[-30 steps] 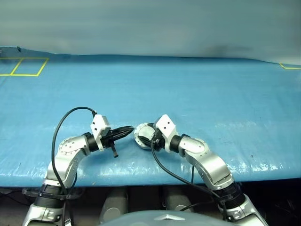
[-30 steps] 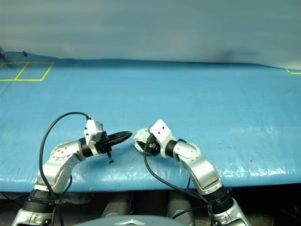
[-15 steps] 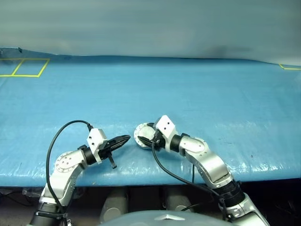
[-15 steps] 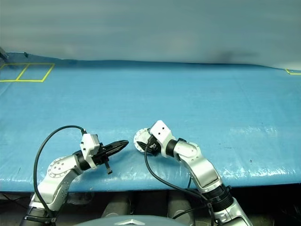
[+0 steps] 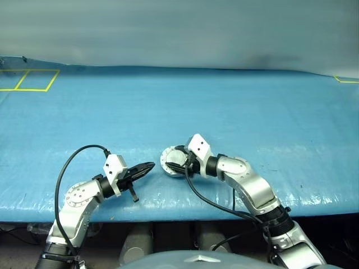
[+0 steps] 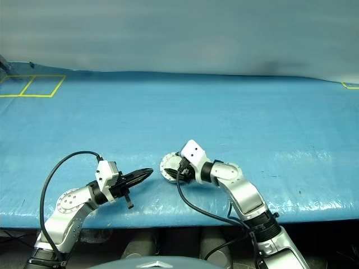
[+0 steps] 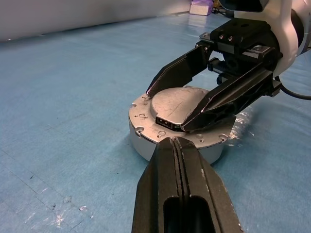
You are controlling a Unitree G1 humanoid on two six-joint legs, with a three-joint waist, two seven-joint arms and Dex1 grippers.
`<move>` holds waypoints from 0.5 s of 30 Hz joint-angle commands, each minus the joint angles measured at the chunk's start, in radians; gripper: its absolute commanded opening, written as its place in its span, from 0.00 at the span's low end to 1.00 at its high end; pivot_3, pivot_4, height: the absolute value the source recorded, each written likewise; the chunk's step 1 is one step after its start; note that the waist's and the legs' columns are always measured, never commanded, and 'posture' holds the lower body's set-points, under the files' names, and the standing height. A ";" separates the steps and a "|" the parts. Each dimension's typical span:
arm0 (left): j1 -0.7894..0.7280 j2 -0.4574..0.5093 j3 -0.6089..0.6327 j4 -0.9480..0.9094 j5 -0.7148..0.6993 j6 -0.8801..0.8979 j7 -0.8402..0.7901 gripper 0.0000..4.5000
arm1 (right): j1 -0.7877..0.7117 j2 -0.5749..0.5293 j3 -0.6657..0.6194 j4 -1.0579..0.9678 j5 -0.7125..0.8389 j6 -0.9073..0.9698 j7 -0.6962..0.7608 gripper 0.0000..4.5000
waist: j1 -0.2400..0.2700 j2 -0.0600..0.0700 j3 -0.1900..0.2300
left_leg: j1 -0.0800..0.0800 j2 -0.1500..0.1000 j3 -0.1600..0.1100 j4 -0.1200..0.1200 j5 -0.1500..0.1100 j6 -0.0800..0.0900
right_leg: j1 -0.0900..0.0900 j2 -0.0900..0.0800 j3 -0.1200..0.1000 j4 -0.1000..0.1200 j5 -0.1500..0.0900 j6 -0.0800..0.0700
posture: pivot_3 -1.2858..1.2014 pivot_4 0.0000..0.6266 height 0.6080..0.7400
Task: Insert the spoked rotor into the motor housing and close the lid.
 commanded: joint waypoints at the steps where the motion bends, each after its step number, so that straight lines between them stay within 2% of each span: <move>1: -0.007 -0.003 -0.003 -0.003 -0.003 -0.019 -0.010 0.00 | 0.008 0.004 -0.015 0.031 0.032 0.055 0.019 0.68 | 0.000 0.000 0.000 | 0.000 0.000 0.000 0.000 0.000 0.000 | 0.000 0.000 0.000 0.000 0.000 0.000 | 0.52 0.24 1.00; 10: -0.011 -0.006 -0.007 0.005 -0.004 -0.014 -0.015 0.00 | -0.047 0.000 -0.049 0.025 0.086 0.158 0.030 0.68 | 0.000 0.000 0.000 | -0.001 0.000 0.000 0.000 0.000 0.000 | -0.001 0.000 0.000 0.000 0.000 0.000 | 0.52 0.24 1.00; 15: -0.010 -0.009 -0.009 0.002 -0.005 -0.009 -0.015 0.00 | -0.060 -0.039 0.000 0.034 0.029 0.078 0.062 0.68 | 0.000 0.000 0.000 | -0.001 0.000 0.000 -0.001 0.000 0.000 | -0.001 0.000 0.000 0.000 0.000 0.000 | 0.52 0.24 1.00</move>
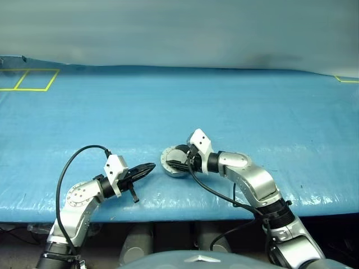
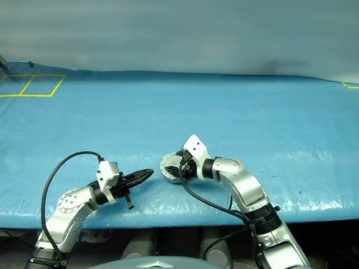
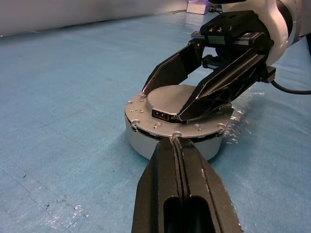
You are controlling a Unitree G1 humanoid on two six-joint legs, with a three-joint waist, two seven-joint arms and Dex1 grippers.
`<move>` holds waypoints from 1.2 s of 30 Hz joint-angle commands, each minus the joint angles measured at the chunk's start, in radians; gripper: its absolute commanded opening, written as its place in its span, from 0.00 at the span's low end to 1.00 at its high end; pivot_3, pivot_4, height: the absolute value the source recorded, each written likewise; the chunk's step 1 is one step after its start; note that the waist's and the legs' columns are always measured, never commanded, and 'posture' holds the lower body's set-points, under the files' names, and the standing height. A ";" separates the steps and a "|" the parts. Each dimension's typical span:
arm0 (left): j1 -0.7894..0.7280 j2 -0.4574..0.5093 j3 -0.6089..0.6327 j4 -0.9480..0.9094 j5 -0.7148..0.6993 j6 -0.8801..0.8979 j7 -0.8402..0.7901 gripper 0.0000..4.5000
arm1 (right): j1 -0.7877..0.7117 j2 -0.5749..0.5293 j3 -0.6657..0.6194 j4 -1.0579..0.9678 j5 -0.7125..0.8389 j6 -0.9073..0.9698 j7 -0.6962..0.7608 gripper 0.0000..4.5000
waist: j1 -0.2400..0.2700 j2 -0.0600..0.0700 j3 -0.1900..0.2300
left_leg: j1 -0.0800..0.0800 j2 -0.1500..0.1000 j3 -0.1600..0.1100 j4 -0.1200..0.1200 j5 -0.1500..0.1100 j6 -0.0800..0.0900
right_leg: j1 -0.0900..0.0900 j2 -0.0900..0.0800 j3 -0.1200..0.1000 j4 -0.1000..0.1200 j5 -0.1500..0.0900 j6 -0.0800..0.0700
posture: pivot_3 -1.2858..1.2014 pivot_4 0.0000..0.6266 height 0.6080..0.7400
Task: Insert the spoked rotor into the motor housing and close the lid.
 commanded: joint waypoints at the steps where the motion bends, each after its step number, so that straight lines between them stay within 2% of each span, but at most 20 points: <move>1: -0.005 -0.006 -0.004 -0.008 -0.004 -0.009 0.000 0.00 | -0.004 -0.031 0.037 0.023 -0.043 -0.040 0.025 0.68 | 0.000 0.000 0.000 | 0.000 0.000 0.000 0.000 0.000 0.000 | 0.000 0.000 0.000 0.000 0.000 0.000 | 0.52 0.24 1.00; 11: -0.001 -0.006 -0.010 -0.014 -0.008 0.000 0.001 0.00 | 0.010 -0.033 0.051 0.047 -0.081 -0.177 0.046 0.68 | -0.001 0.000 0.000 | 0.000 0.000 0.000 0.000 0.000 0.000 | 0.000 0.000 0.000 0.000 0.000 0.000 | 0.52 0.24 1.00; 31: -0.004 -0.005 -0.023 -0.017 -0.014 0.016 -0.002 0.00 | -0.046 -0.042 0.065 0.103 -0.106 -0.241 0.131 0.68 | 0.000 0.000 0.001 | -0.001 0.000 0.000 -0.001 0.000 0.000 | -0.001 0.000 0.000 0.000 0.000 -0.001 | 0.52 0.24 1.00; 36: -0.004 -0.004 -0.024 -0.020 -0.014 0.021 -0.004 0.00 | -0.066 -0.032 0.054 0.103 -0.076 -0.195 0.151 0.68 | -0.001 0.000 0.001 | -0.001 0.000 0.000 -0.001 0.000 0.000 | -0.001 0.000 0.000 0.000 0.000 -0.001 | 0.52 0.24 1.00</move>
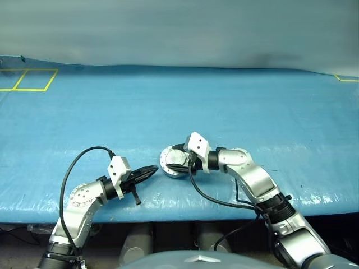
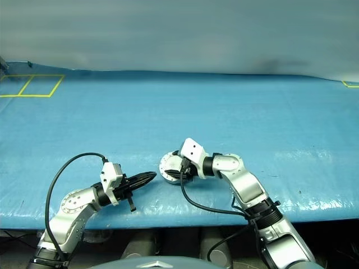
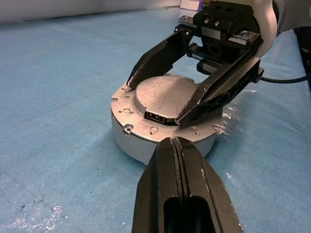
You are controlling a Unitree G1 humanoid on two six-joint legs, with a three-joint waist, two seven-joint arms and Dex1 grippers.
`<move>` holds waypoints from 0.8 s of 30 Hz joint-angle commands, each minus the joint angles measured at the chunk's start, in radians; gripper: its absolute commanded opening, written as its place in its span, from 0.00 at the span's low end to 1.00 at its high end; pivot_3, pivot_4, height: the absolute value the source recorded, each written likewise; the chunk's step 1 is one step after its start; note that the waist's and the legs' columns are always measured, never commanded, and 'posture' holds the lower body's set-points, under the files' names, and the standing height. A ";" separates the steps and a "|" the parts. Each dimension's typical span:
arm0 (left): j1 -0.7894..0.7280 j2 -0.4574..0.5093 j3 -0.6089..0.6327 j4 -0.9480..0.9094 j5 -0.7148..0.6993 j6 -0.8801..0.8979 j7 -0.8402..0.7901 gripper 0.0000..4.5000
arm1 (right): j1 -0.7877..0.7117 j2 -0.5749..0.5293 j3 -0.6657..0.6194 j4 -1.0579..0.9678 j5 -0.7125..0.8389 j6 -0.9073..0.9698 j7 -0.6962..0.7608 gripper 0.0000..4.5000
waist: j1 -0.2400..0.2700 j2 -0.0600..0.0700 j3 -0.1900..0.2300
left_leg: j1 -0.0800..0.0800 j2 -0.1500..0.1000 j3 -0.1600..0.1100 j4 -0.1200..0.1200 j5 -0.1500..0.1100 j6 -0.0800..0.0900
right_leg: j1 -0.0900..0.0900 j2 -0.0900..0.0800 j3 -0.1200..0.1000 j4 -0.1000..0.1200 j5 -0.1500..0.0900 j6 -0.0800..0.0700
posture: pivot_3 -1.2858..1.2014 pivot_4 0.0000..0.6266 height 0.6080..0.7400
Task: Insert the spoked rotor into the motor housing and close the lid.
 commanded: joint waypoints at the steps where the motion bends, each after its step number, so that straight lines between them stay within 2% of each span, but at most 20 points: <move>1: -0.003 -0.003 0.001 -0.021 -0.012 -0.001 -0.003 0.00 | -0.018 0.006 0.000 -0.003 0.011 0.049 0.016 0.68 | 0.000 0.000 0.000 | 0.000 0.000 0.000 0.000 0.000 0.000 | 0.000 0.000 0.000 0.000 0.000 0.000 | 0.52 0.24 1.00; 11: -0.004 -0.001 0.002 -0.022 -0.009 0.000 -0.001 0.00 | -0.010 0.000 0.018 0.007 -0.006 0.057 0.025 0.68 | 0.000 0.000 0.000 | 0.000 0.000 0.000 0.000 0.000 0.000 | 0.000 0.000 0.000 0.000 0.000 0.000 | 0.52 0.24 1.00; 15: -0.023 -0.006 0.015 -0.010 0.020 0.009 0.053 0.00 | 0.003 0.005 0.015 0.001 -0.002 0.056 0.017 0.68 | 0.000 0.000 0.000 | 0.000 0.000 0.000 0.000 0.000 0.000 | 0.000 0.000 0.000 0.000 0.000 0.000 | 0.52 0.24 1.00; 20: -0.105 -0.024 0.026 -0.016 -0.014 0.131 0.124 0.00 | 0.027 0.011 0.015 -0.014 -0.003 0.059 0.004 0.68 | 0.001 0.000 0.000 | 0.001 0.000 0.000 0.000 0.000 0.000 | 0.001 0.000 0.000 0.000 0.000 0.000 | 0.52 0.24 1.00; 24: -0.182 -0.032 0.049 -0.060 -0.123 0.328 0.150 0.00 | 0.041 0.016 0.012 -0.023 -0.004 0.065 -0.010 0.68 | -0.001 0.000 0.000 | 0.001 0.000 0.000 0.000 0.000 0.000 | 0.001 0.000 0.000 0.000 0.000 0.001 | 0.52 0.24 1.00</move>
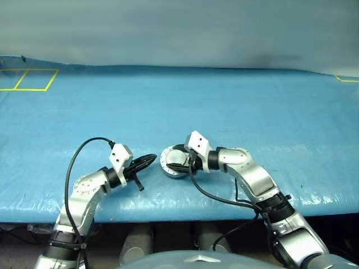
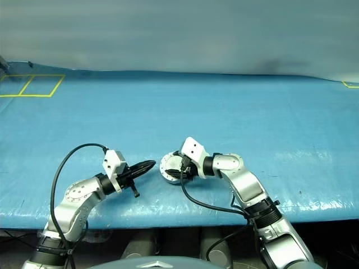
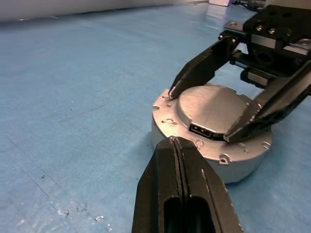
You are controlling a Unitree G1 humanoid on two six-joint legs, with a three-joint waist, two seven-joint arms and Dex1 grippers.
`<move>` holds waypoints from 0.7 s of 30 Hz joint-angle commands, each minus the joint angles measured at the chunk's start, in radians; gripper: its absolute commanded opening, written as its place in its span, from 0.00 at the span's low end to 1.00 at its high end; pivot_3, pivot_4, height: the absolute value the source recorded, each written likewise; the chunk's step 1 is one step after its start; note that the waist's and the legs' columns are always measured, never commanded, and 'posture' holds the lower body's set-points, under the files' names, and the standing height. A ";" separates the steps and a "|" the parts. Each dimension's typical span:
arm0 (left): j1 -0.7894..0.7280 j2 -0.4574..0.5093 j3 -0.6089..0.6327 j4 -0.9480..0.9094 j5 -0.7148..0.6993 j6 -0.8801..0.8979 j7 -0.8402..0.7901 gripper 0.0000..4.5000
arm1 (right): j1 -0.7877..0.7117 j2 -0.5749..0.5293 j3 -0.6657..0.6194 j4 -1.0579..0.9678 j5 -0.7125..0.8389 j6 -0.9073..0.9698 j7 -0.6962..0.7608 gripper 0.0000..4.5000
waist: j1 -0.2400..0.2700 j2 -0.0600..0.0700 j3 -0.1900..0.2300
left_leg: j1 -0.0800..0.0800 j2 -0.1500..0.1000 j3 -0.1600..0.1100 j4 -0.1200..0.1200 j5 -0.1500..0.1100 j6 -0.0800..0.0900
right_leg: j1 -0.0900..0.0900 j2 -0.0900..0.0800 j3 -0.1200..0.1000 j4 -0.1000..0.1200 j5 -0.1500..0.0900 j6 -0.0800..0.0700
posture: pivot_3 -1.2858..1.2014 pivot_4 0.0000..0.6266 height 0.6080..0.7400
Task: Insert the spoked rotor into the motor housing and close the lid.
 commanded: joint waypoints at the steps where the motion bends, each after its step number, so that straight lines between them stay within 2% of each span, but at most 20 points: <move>1: -0.057 -0.002 0.033 -0.073 -0.097 0.171 0.038 0.00 | 0.026 0.003 0.021 -0.007 -0.006 0.016 -0.001 0.68 | -0.001 0.000 0.000 | 0.000 0.000 0.000 0.000 0.000 0.000 | 0.000 0.000 0.000 0.000 0.000 0.000 | 0.52 0.24 1.00; 8: -0.164 0.036 -0.019 -0.110 -0.164 0.500 0.089 0.00 | 0.039 0.009 0.025 -0.012 -0.010 0.021 -0.013 0.68 | -0.003 0.000 0.000 | 0.001 0.000 0.000 0.000 0.000 0.000 | 0.001 0.000 0.000 0.000 0.001 0.001 | 0.52 0.24 1.00; 21: -0.268 0.043 -0.171 -0.018 -0.051 0.567 0.078 0.00 | 0.073 0.005 0.024 -0.054 -0.009 0.043 -0.037 0.68 | 0.002 -0.001 -0.001 | 0.002 0.000 0.000 0.000 0.000 0.000 | 0.002 0.001 0.000 0.000 0.000 0.001 | 0.52 0.24 1.00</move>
